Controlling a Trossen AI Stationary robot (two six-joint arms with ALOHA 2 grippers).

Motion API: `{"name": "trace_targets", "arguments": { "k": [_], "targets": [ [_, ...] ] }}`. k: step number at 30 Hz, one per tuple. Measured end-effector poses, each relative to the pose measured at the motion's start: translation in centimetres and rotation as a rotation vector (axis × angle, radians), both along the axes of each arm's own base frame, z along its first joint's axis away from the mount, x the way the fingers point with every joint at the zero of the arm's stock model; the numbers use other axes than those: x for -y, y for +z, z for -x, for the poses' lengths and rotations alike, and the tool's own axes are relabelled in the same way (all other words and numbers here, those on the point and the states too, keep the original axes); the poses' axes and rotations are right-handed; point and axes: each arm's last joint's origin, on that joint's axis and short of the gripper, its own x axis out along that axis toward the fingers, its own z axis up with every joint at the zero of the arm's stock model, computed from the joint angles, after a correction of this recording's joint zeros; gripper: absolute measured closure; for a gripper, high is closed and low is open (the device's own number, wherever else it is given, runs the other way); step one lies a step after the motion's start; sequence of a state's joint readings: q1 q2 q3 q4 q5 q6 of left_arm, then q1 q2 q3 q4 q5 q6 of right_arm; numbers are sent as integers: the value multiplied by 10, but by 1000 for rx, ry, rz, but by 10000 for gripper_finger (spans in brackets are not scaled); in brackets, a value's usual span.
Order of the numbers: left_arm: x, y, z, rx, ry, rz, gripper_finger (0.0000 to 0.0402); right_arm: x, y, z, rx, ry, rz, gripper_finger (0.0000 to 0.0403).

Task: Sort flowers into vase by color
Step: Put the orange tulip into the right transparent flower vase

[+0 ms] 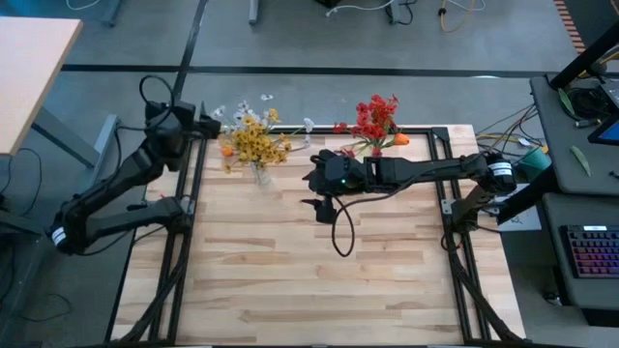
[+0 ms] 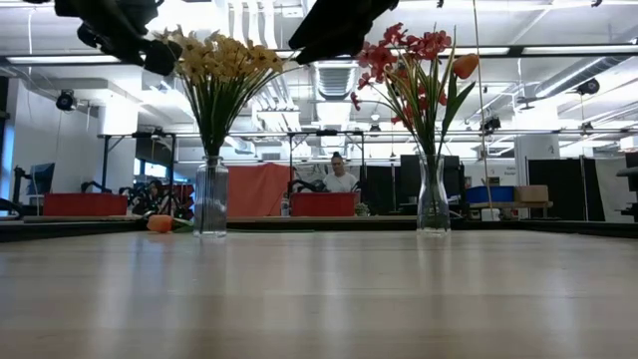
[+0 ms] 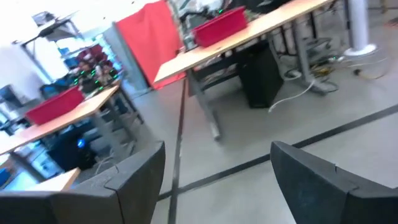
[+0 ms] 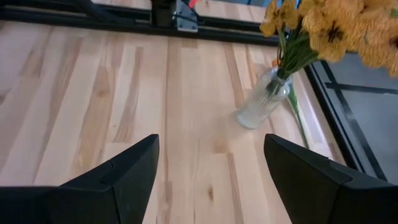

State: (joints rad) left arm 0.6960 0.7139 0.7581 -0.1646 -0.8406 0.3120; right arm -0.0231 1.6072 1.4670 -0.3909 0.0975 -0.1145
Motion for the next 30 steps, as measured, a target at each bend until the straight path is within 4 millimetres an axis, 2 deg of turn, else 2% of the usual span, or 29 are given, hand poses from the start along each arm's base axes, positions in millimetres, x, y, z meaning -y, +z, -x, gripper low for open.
{"name": "trace_targets", "arguments": {
  "k": [5, 11, 14, 18, 26, 30],
  "targets": [
    [-6, 14, 6, -4, 58, 7, 128, -1, -2, 2, -27, -5, -9, 124],
    [-10, 48, 6, 19, 1, -25, 128, -1, -2, 2, -25, -9, -14, 126],
    [-11, 64, 6, -23, 9, 8, 128, -1, -2, 2, -29, -6, -11, 126],
    [-13, 74, 2, -90, 1, 100, 128, -1, -3, 3, -38, -4, -9, 124],
    [-29, 92, -14, -101, 24, 296, 136, -1, -3, 3, -41, 3, 1, 128],
    [-51, 99, -38, -149, -88, 355, 156, -1, -3, 3, -41, 2, 0, 129]
  ]
}}
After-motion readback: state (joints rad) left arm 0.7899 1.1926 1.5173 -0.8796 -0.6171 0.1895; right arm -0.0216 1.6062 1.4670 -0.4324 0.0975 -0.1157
